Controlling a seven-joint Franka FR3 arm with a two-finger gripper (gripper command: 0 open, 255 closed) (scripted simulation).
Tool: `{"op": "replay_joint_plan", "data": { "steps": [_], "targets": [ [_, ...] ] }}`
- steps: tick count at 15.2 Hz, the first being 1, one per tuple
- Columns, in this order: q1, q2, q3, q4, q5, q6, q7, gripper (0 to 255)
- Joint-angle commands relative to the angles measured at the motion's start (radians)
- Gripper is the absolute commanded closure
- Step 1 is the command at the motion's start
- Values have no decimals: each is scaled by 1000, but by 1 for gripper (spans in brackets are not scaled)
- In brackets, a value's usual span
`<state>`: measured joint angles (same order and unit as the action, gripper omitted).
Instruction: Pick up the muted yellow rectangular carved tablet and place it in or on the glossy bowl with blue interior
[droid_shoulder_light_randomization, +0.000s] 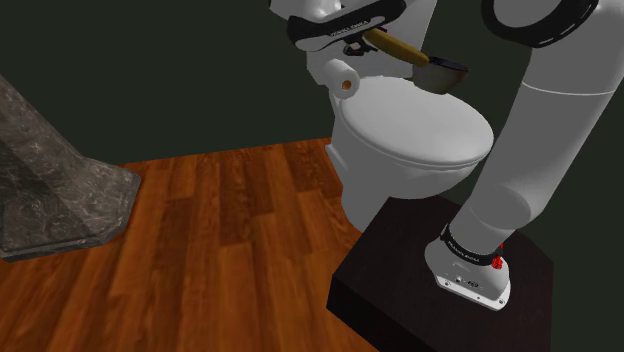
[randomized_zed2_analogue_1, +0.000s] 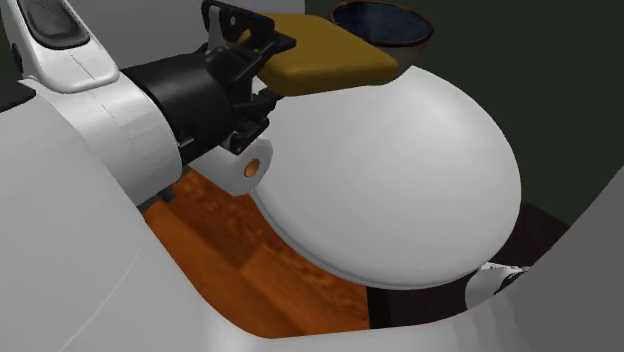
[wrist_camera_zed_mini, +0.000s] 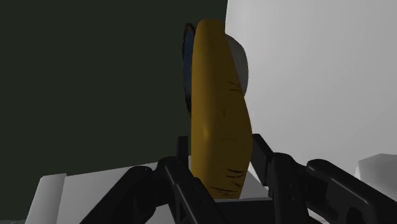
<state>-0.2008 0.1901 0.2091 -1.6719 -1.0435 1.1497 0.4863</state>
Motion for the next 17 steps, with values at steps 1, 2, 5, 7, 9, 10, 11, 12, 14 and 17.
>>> {"op": "replay_joint_plan", "data": {
  "steps": [1,2,5,7,9,10,11,12,14,17],
  "targets": [
    [3,-2,0,23,-9,-15,-20,255],
    [4,-3,0,33,-12,-22,-30,255],
    [7,-6,0,63,-25,-41,-61,255],
    [9,-8,1,85,-33,-53,-82,255],
    [11,-8,1,107,-43,-66,-103,255],
    [13,-8,1,119,-48,-72,-114,255],
    [13,-8,1,123,-50,-75,-118,255],
    [-1,-44,-6,80,-46,-53,-121,255],
    [-27,-113,-22,-2,-42,-9,-130,255],
    [-62,-210,-51,-111,-44,56,-150,255]
  ]
}}
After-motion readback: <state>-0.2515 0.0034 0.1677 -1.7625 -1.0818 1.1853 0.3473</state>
